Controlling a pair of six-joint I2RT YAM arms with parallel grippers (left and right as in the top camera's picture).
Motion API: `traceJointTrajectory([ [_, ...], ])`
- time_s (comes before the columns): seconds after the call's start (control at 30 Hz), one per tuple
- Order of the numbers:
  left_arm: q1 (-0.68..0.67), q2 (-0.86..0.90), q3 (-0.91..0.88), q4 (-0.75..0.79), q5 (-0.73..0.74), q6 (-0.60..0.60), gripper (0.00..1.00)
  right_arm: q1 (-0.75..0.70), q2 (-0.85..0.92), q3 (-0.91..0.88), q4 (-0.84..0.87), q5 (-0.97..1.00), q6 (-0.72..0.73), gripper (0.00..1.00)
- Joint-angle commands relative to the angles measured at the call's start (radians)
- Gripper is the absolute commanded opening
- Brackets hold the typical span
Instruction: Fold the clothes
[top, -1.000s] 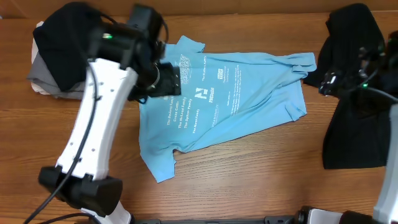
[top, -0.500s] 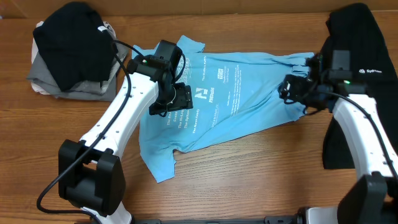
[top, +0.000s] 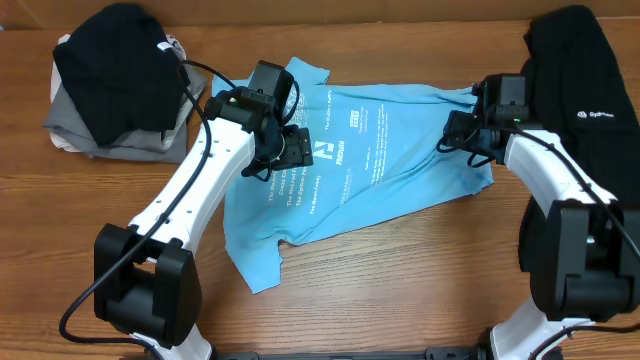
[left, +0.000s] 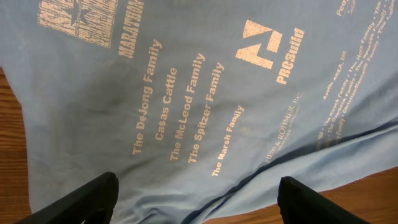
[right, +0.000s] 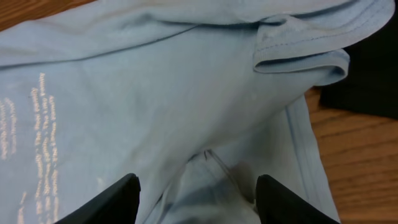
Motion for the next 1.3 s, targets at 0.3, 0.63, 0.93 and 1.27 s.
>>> traceJointTrajectory([
  [0.3,-0.001,0.001,-0.010,0.004,-0.052,-0.014,0.85,0.001,0.089,-0.013,0.012,0.045,-0.004,0.49],
  [0.63,-0.001,0.001,-0.011,0.019,-0.053,-0.014,0.85,0.001,0.099,-0.015,0.063,0.029,-0.004,0.49],
  [0.93,-0.001,0.002,-0.011,0.028,-0.052,-0.014,0.85,0.011,0.160,-0.015,0.089,-0.056,-0.004,0.45],
  [1.27,-0.001,0.010,-0.011,0.026,-0.052,-0.014,0.85,0.011,0.169,-0.002,0.097,-0.060,-0.004,0.29],
])
